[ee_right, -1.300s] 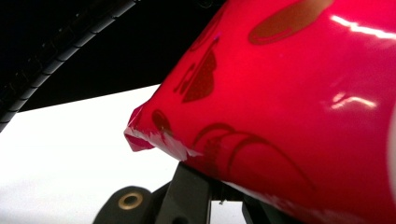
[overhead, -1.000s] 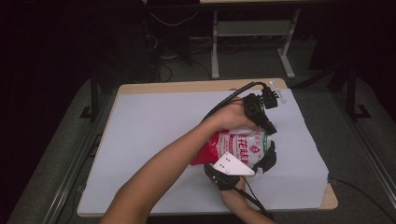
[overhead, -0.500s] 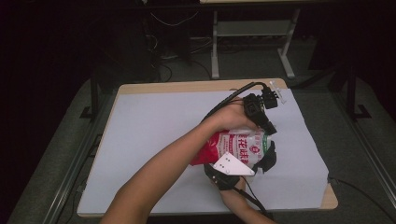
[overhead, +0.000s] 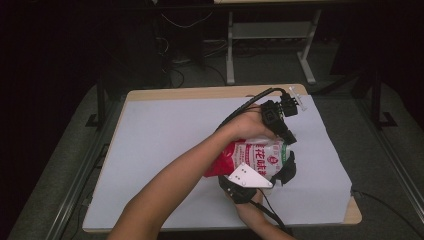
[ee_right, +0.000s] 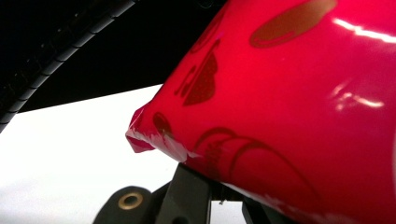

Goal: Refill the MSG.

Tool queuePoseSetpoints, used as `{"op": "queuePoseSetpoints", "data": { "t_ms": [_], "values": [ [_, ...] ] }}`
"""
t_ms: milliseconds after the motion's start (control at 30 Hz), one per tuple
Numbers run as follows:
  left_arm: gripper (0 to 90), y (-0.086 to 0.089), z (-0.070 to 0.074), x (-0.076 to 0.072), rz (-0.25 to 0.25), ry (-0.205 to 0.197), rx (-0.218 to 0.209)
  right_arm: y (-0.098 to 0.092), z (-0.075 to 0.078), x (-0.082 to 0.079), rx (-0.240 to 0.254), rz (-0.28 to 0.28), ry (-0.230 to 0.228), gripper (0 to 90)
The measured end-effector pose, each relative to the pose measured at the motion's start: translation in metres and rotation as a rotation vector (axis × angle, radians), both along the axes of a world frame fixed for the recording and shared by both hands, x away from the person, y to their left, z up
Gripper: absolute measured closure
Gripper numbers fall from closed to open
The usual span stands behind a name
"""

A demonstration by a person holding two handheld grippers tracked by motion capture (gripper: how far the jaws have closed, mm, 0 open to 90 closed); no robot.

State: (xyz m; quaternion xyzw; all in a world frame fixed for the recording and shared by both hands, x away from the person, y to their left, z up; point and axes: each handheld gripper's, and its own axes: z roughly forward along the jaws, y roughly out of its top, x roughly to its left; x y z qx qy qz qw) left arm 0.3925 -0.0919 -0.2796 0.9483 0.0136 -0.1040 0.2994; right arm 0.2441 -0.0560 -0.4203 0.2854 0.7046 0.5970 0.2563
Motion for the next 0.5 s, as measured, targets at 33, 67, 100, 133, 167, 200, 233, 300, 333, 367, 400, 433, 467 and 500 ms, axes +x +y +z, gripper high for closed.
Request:
{"op": "queuePoseSetpoints", "data": {
  "t_ms": [33, 67, 100, 133, 167, 200, 233, 300, 333, 367, 400, 433, 467, 500],
  "values": [
    [89.9, -0.0001, 0.0002, 0.0001, -0.001, -0.002, 0.003, 0.0000, 0.0000, 0.0000, 0.002, 0.001, 0.001, 90.0],
    [89.8, -0.0003, 0.0000, 0.0001, 0.000, -0.001, 0.003, -0.0001, 0.0001, 0.0000, 0.003, 0.001, 0.001, 90.0],
    [89.8, -0.0004, -0.0002, 0.0001, 0.002, 0.000, 0.001, -0.0002, 0.0001, 0.0002, 0.003, 0.000, 0.001, 90.0],
    [89.8, -0.0006, -0.0003, 0.0001, 0.002, 0.002, 0.002, -0.0004, 0.0002, 0.0003, 0.003, 0.001, 0.001, 90.0],
    [89.8, -0.0009, -0.0004, 0.0001, 0.001, 0.002, 0.004, -0.0005, 0.0002, 0.0004, 0.003, 0.000, 0.000, 90.0],
    [89.8, -0.0011, -0.0003, 0.0002, 0.001, 0.002, 0.004, -0.0006, 0.0002, 0.0005, 0.003, 0.000, 0.002, 90.0],
    [89.8, -0.0013, -0.0005, 0.0001, 0.002, -0.002, 0.002, -0.0007, 0.0002, 0.0004, 0.004, 0.000, 0.002, 90.0],
    [89.8, -0.0016, -0.0005, -0.0001, 0.002, -0.001, 0.003, -0.0009, 0.0004, 0.0001, 0.006, -0.001, 0.006, 90.0],
    [89.8, -0.0016, -0.0005, -0.0001, 0.002, -0.001, 0.003, -0.0009, 0.0004, 0.0001, 0.006, -0.001, 0.006, 90.0],
    [89.8, -0.0017, -0.0004, 0.0000, 0.001, 0.002, 0.003, -0.0008, 0.0004, 0.0001, 0.006, -0.001, 0.005, 90.0],
    [89.9, -0.0017, -0.0004, -0.0001, 0.000, 0.002, 0.003, -0.0009, 0.0006, 0.0000, 0.008, 0.000, 0.005, 90.0],
    [89.8, -0.0017, -0.0004, -0.0001, 0.000, 0.003, 0.003, -0.0011, 0.0007, 0.0003, 0.008, 0.002, 0.000, 90.0],
    [89.9, -0.0017, -0.0004, 0.0000, -0.001, 0.001, 0.004, -0.0012, 0.0009, 0.0002, 0.008, 0.003, 0.001, 90.0],
    [89.8, -0.0017, -0.0004, -0.0001, 0.000, 0.002, 0.004, -0.0013, 0.0012, 0.0001, 0.012, 0.005, 0.002, 90.0]
  ]
}}
